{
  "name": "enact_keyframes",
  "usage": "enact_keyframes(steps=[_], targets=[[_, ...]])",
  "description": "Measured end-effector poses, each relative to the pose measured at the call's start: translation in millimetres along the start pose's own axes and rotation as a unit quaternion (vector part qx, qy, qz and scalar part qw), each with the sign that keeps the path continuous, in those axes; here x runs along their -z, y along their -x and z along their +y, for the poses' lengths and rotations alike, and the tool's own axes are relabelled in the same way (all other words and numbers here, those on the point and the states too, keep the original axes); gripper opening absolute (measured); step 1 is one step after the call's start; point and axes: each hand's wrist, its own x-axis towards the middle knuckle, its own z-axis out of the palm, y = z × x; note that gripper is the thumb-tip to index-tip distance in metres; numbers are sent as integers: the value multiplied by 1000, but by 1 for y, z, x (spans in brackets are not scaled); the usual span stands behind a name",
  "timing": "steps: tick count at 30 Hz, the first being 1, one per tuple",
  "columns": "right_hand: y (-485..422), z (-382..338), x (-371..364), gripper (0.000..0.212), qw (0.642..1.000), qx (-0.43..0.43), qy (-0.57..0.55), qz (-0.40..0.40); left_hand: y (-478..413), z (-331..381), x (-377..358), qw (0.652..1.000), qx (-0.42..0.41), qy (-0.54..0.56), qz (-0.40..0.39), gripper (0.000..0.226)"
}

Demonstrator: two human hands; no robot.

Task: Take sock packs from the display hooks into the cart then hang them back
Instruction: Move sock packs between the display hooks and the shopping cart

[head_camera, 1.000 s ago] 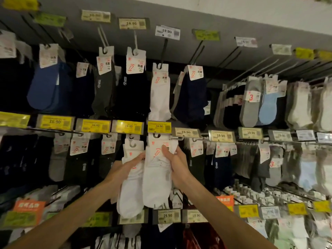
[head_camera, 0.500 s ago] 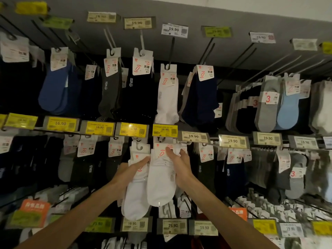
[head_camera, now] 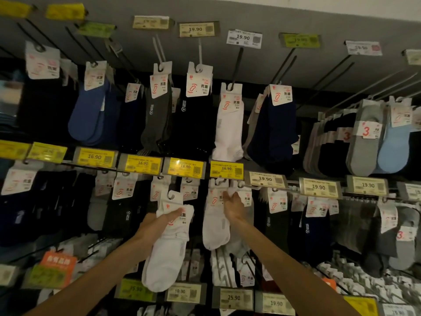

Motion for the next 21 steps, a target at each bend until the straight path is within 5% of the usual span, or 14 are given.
enact_keyframes(steps=[5, 9, 10, 16, 21], targets=[[3, 27, -9, 64, 964, 193, 139, 120, 2, 0, 0, 1000, 5, 9, -8, 37], [7, 58, -11, 72, 808, 416, 394, 139, 0, -2, -3, 1000, 6, 9, -15, 36], [4, 63, -15, 72, 789, 417, 436, 117, 0, -2, -5, 1000, 7, 8, -15, 36], [-26, 53, -34, 63, 806, 255, 532, -34, -3, -4, -11, 999, 12, 15, -30, 37], [-61, 38, -35, 71, 831, 88, 516, -188, 1, 1, -17, 999, 19, 42, -29, 30]])
